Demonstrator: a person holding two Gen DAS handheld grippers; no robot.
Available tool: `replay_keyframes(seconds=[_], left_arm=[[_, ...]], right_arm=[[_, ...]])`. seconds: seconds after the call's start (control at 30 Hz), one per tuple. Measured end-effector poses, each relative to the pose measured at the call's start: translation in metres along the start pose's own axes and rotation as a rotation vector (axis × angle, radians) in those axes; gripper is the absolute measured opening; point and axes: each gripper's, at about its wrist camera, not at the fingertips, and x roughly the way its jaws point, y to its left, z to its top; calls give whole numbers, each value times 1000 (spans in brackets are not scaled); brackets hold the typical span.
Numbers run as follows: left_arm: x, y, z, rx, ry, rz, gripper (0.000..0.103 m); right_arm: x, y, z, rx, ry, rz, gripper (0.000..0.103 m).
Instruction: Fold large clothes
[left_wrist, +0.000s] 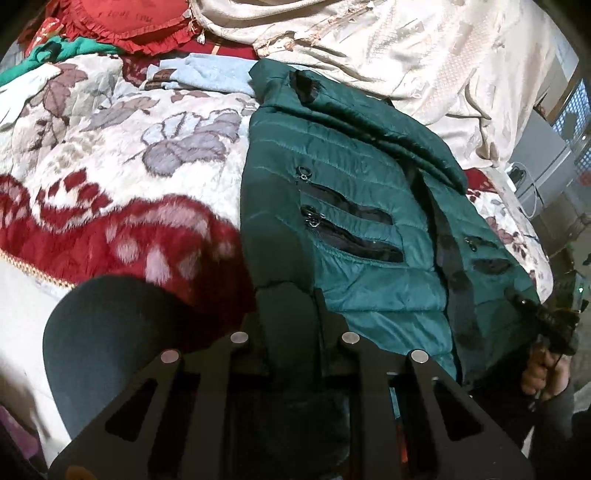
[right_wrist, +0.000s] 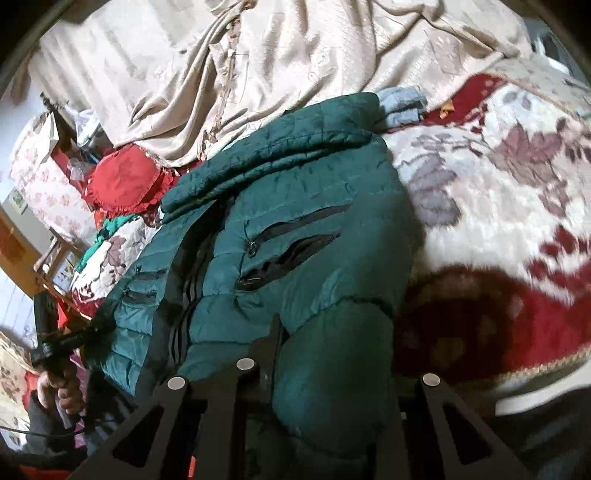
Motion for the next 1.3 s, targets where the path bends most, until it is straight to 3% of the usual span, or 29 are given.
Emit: replay_keyframes(seconds=[0.23,0.57,0.9,1.1,1.3], left_arm=[[-13,-15,-5,33,7,4,15],[-11,-5,-7,-24,4,-24,14],[-5,-18,-9,20,-25,68,14],[-3,-33,-11,66,-49,159,14],[-2,-34,-13,71,-42,178,14]], right_arm=[[-16,-4,2,30,-29,12,17],[-17,-4,5,21,-47,20,17],[-12,-2,2,30,-36,-1,17],[-9,-2,0,25,-32,-13,17],[-7,1,0,22,-27,-24,17]])
